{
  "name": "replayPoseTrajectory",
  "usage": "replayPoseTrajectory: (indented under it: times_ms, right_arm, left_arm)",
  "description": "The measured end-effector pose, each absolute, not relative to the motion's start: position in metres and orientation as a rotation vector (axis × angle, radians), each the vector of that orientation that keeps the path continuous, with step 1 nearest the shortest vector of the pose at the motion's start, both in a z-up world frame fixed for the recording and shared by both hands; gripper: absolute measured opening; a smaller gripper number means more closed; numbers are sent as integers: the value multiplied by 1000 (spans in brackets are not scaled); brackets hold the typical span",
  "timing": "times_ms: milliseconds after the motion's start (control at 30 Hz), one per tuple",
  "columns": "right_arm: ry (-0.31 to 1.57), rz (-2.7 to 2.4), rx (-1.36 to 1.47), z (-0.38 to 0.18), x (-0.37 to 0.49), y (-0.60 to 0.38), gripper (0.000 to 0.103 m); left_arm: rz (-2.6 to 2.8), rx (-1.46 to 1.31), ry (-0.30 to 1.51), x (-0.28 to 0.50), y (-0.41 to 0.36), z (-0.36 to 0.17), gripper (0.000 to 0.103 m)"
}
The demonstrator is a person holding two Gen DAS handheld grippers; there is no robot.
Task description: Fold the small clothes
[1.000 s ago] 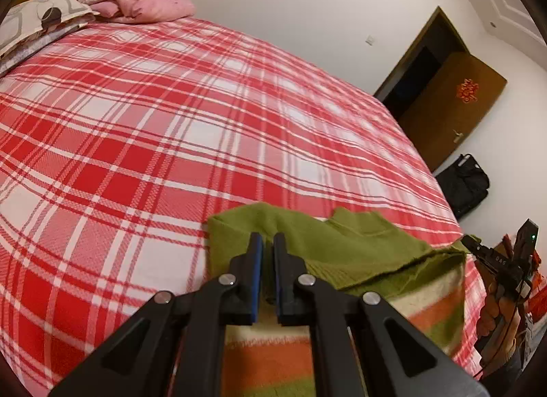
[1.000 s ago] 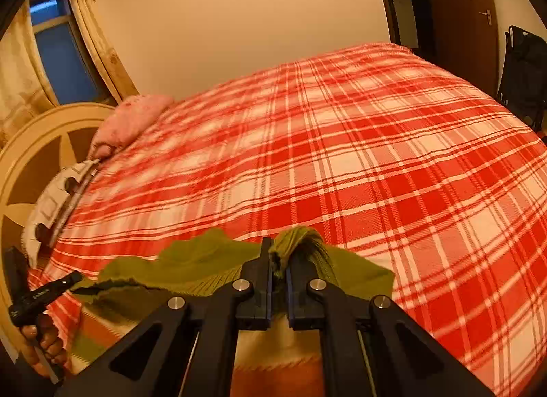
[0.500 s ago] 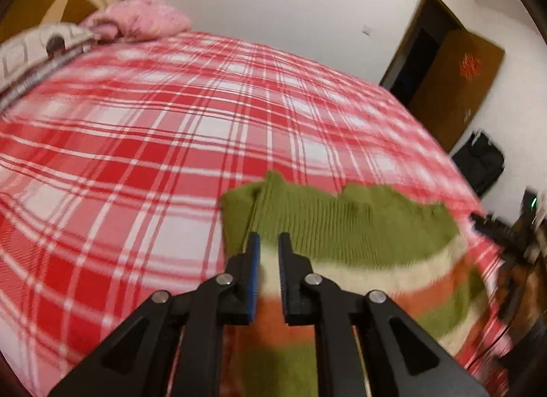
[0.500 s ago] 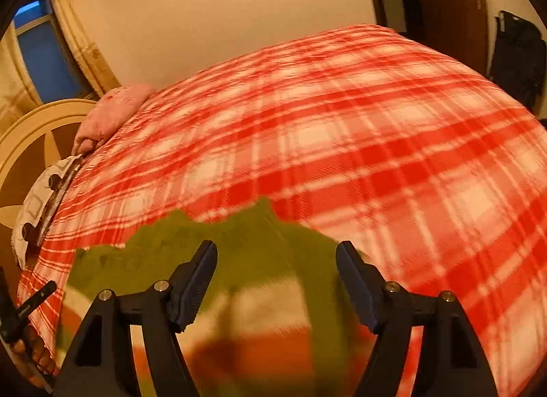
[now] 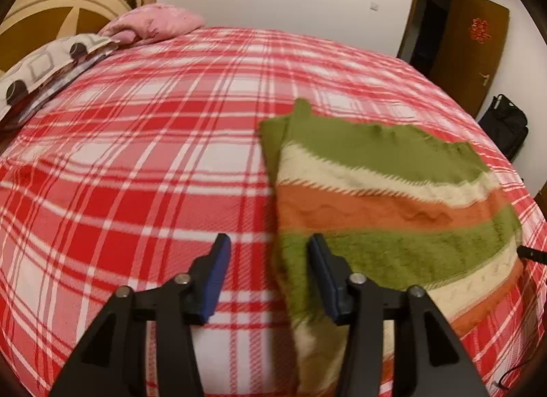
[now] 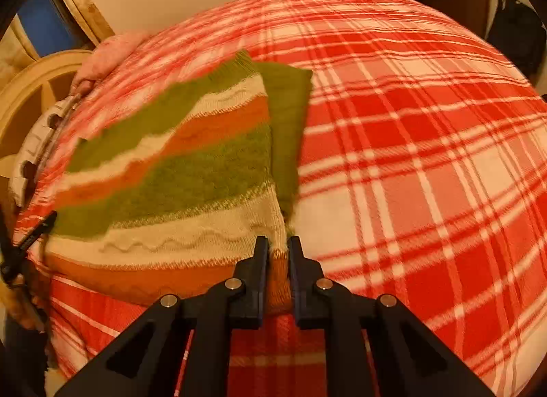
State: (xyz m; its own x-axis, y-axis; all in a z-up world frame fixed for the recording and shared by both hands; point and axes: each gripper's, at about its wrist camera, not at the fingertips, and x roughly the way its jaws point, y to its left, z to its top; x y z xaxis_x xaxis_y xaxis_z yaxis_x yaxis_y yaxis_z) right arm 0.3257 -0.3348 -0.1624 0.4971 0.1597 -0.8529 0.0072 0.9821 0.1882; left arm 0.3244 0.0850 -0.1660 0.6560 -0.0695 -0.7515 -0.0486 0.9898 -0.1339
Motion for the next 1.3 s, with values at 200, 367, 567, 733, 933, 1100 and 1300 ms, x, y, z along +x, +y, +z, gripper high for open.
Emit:
replayPoseTrajectory:
  times_ms: [200, 367, 567, 733, 933, 1100, 1300]
  right_arm:
    - [1062, -38, 53, -161, 305, -331, 10]
    - [972, -109, -17, -132, 296, -325, 11]
    - [813, 63, -30, -92, 308, -271, 79]
    - [919, 85, -82, -131, 339, -236, 65]
    - [977, 18, -135, -172, 320, -251, 61]
    - [927, 13, -149, -147, 303, -237, 61]
    - [893, 193, -164, -149, 303, -179, 62]
  left_arm:
    - [-3, -166, 856, 310, 91, -174, 62]
    - [2, -164, 856, 304, 90, -173, 66]
    - [9, -191, 850, 292, 92, -174, 74]
    - [16, -151, 854, 283, 86, -177, 75]
    - [33, -77, 847, 274, 76, -180, 82]
    - [39, -90, 847, 274, 79, -181, 84]
    - [61, -73, 842, 270, 76, -182, 86]
